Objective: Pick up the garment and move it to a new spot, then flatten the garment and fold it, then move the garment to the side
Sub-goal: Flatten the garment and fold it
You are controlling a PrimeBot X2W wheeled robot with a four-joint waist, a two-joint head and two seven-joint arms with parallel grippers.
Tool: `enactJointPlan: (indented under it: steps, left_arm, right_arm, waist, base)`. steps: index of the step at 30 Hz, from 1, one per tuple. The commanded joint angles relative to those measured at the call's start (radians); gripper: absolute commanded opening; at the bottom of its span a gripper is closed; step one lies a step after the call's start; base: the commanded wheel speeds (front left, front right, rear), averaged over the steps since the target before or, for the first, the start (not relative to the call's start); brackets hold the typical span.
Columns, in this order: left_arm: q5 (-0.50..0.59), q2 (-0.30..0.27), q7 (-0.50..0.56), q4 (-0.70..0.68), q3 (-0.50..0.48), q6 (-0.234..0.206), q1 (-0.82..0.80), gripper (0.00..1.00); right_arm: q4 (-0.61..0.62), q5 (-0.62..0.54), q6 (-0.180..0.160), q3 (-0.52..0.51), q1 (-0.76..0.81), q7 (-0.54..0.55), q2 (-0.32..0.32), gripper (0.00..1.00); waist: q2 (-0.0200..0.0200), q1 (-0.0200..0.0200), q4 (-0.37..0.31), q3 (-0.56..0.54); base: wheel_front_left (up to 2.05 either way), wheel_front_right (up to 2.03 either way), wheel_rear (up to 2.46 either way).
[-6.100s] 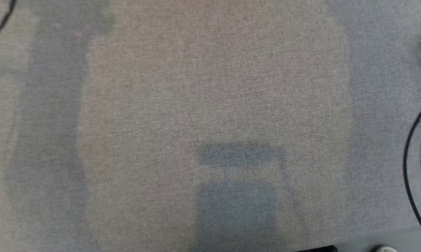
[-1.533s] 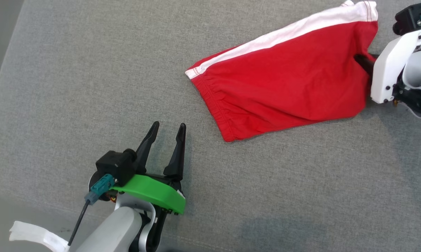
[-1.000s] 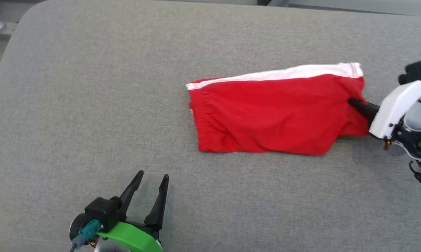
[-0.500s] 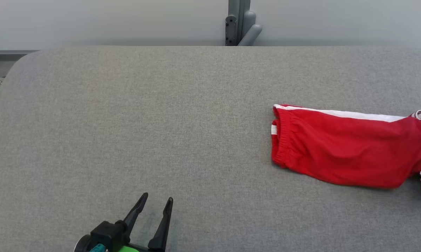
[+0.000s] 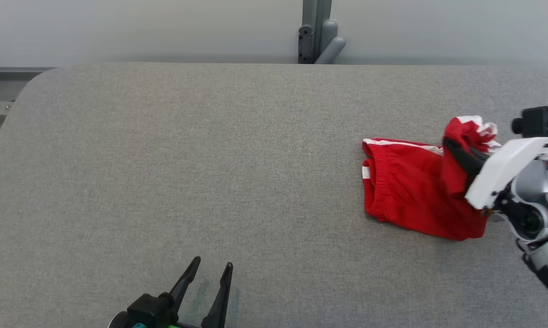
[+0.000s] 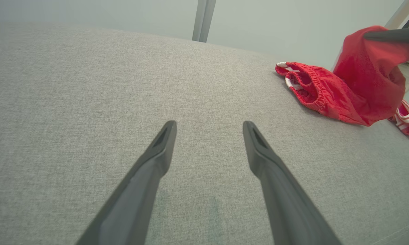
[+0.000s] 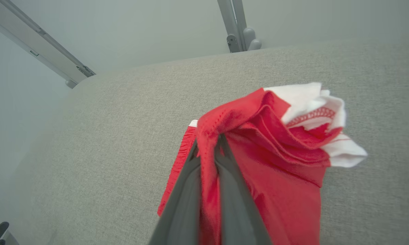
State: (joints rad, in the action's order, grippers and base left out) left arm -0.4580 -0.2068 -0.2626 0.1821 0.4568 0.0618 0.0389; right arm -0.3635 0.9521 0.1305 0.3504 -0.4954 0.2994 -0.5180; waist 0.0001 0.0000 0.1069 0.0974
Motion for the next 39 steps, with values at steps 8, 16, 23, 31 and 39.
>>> enactJointPlan:
  steps: [8, 16, 23, 31, 39]
  left_arm:
    - [0.027, 0.046, -0.002, 0.047, -0.004, 0.035, -0.038, 1.0]
    - [0.047, 0.077, -0.002, 0.069, -0.036, 0.051, -0.031, 1.0]
    - [0.06, 0.084, -0.002, 0.074, -0.074, 0.058, 0.01, 1.0]
    - [0.068, 0.079, -0.002, 0.058, -0.137, 0.061, 0.06, 1.0]
    - [0.098, 0.109, -0.002, 0.013, -0.223, 0.062, 0.112, 1.0]
  right_arm:
    - [-0.103, -0.189, 0.0, -0.007, -0.07, 0.036, 0.213, 0.0]
    - [-0.17, -0.31, 0.0, -0.011, -0.076, 0.041, 0.288, 1.0]
    - [-0.073, -0.362, 0.0, 0.007, -0.021, -0.008, 0.257, 1.0]
    - [0.128, -0.468, 0.0, -0.071, 0.129, -0.169, 0.173, 1.0]
    - [0.253, -0.59, 0.0, -0.256, 0.412, -0.398, 0.18, 1.0]
  waist:
    - [-0.0001, 0.0, 0.043, 0.043]
    - [-0.0001, 0.0, 0.056, 0.042]
    - [-0.0001, 0.0, 0.025, 0.011]
    - [-0.0001, 0.0, -0.007, -0.045]
    - [-0.0001, 0.0, -0.021, -0.08]
  base:
    - [0.0, 0.0, 0.0]
    - [0.0, 0.0, 0.0]
    - [0.0, 0.0, 0.0]
    - [0.0, 0.0, 0.0]
    - [0.0, 0.0, 0.0]
